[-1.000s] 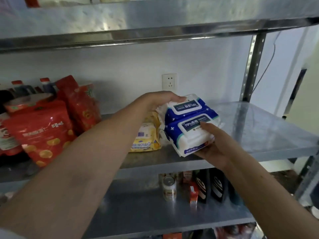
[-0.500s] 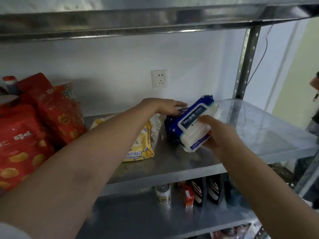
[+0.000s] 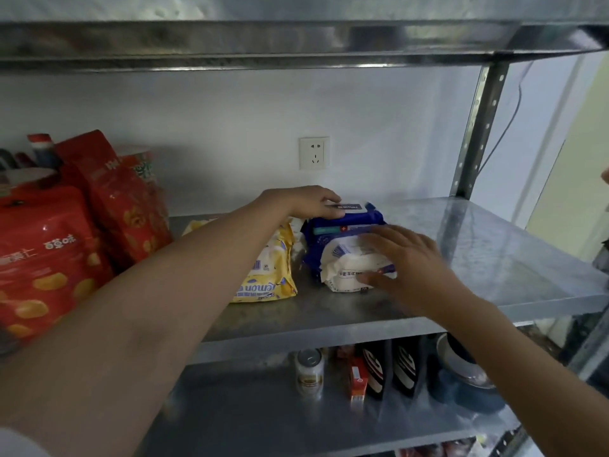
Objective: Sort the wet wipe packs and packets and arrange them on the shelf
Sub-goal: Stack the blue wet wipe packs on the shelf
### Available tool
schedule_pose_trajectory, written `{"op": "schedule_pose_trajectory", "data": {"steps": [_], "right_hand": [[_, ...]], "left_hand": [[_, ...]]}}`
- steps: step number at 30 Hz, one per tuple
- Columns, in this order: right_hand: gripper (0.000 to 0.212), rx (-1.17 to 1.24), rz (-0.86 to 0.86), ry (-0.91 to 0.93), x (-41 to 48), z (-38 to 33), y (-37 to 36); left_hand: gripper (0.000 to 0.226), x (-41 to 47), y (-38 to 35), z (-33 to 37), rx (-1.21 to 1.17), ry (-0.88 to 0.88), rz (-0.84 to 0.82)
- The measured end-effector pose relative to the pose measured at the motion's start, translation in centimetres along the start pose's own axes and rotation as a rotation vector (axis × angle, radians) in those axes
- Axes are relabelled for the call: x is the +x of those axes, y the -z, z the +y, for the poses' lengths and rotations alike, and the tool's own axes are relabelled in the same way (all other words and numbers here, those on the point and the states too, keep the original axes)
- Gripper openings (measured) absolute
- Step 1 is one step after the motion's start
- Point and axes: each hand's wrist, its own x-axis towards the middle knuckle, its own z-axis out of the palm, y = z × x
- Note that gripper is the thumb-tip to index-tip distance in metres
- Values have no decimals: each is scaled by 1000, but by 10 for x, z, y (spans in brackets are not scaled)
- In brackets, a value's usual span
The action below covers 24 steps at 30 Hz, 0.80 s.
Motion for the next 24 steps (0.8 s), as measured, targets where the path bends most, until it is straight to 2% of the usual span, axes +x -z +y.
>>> {"op": "schedule_pose_trajectory", "data": {"steps": [3,8,24], "right_hand": [[70,150,-64,-172,4,8,5],[65,148,22,-165,18,-17,-13],[53,213,16,-157,18,-6,-7]], "left_hand": [[71,2,-1,-2,5,23,8],[67,4,2,4,55,43,-1],[57,-10,9,7,57,31,-36]]}}
